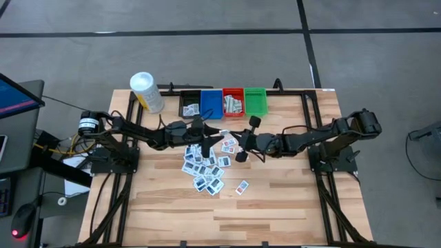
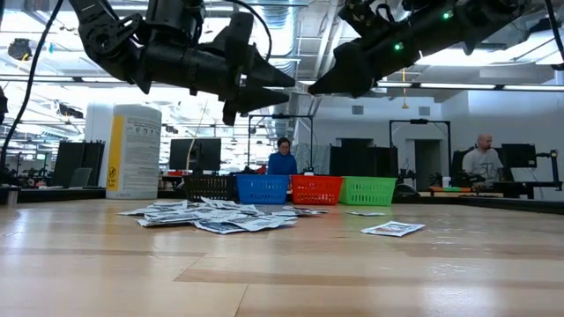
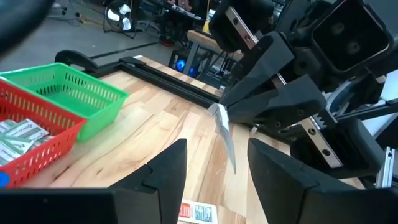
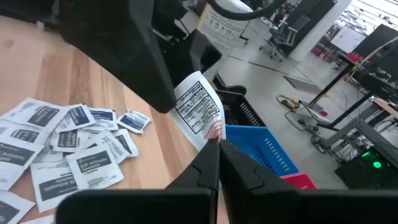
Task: Pick & Place First Aid Supplies
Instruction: Put the orange ointment pack into the black bin
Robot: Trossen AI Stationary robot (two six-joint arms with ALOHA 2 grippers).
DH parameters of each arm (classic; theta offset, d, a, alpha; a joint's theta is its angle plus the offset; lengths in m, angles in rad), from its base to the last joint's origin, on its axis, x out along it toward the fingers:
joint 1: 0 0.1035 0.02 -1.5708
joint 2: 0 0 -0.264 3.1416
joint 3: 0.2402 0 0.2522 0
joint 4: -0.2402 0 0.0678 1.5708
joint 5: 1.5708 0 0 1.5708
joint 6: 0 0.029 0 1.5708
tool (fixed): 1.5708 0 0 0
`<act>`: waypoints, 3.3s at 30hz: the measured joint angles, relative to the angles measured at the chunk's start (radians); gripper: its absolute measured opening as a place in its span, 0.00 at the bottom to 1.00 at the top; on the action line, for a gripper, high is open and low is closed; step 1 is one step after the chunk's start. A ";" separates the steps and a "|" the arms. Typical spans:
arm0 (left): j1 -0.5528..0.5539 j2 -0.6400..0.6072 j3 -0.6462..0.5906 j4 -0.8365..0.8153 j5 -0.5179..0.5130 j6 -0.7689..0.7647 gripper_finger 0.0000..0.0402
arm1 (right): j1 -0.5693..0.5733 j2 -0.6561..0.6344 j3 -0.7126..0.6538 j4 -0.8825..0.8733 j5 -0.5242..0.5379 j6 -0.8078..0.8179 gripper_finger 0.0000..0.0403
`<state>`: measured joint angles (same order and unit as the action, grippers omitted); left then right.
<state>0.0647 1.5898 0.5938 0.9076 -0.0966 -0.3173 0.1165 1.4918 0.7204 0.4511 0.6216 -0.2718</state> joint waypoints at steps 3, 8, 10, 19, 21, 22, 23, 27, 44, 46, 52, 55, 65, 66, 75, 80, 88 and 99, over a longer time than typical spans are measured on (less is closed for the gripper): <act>0.000 0.000 0.000 0.006 -0.003 0.003 0.39 | 0.000 0.000 0.000 0.000 -0.001 0.000 0.00; 0.000 0.000 0.000 0.007 -0.003 0.030 0.32 | -0.001 0.000 0.000 0.005 -0.020 0.000 0.00; 0.000 0.000 0.000 0.007 -0.003 0.032 0.28 | -0.001 0.000 0.000 0.006 -0.032 0.000 0.00; 0.000 0.000 0.000 0.006 0.007 0.071 0.06 | -0.001 0.000 0.000 0.006 -0.045 0.003 0.01; 0.000 0.000 0.000 0.004 0.014 0.071 0.02 | -0.001 0.000 0.000 0.006 -0.045 0.002 0.04; 0.000 -0.001 0.000 -0.001 0.016 0.071 0.02 | -0.001 0.000 0.000 0.006 -0.045 0.002 0.06; 0.000 -0.001 0.000 -0.004 0.016 0.074 0.02 | -0.001 0.000 0.000 0.005 -0.045 0.000 0.09; 0.000 -0.001 0.000 -0.026 0.015 0.076 0.02 | -0.001 0.000 0.000 0.000 0.015 0.001 0.21; 0.000 -0.001 0.000 -0.056 0.016 0.096 0.01 | -0.006 -0.001 0.000 0.053 -0.206 -0.015 0.44; 0.000 -0.001 0.000 -0.055 0.016 0.096 0.01 | -0.007 0.000 0.000 0.033 -0.225 -0.036 0.41; -0.001 -0.001 0.000 -0.055 0.073 0.096 0.02 | -0.049 0.001 0.000 -0.033 -0.224 -0.038 0.24; -0.008 -0.001 0.000 -0.054 0.090 0.096 0.01 | -0.080 0.002 0.000 -0.058 -0.184 0.006 0.14; -0.013 -0.001 0.000 -0.069 0.100 0.139 0.01 | -0.144 0.002 0.000 -0.162 0.033 0.106 0.02; -0.011 -0.001 0.000 -0.075 0.098 0.151 0.01 | -0.142 0.002 -0.003 -0.166 0.048 0.106 0.03; 0.125 -0.001 0.000 -0.113 -0.037 0.233 0.02 | -0.144 -0.001 -0.097 -0.276 -0.052 0.189 0.05; 0.273 -0.002 0.000 -0.232 -0.132 0.261 0.03 | -0.133 -0.001 -0.180 -0.231 -0.098 0.226 0.03; 0.402 -0.076 -0.002 -0.349 -0.158 0.287 0.03 | -0.076 -0.002 -0.231 -0.185 -0.098 0.248 0.03; 0.489 -0.110 0.000 -0.482 -0.225 0.392 0.09 | -0.069 -0.002 -0.233 -0.146 -0.139 0.245 0.05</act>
<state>0.5541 1.4796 0.5934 0.4254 -0.3218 0.0743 0.0479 1.4902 0.4873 0.3048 0.4822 -0.0268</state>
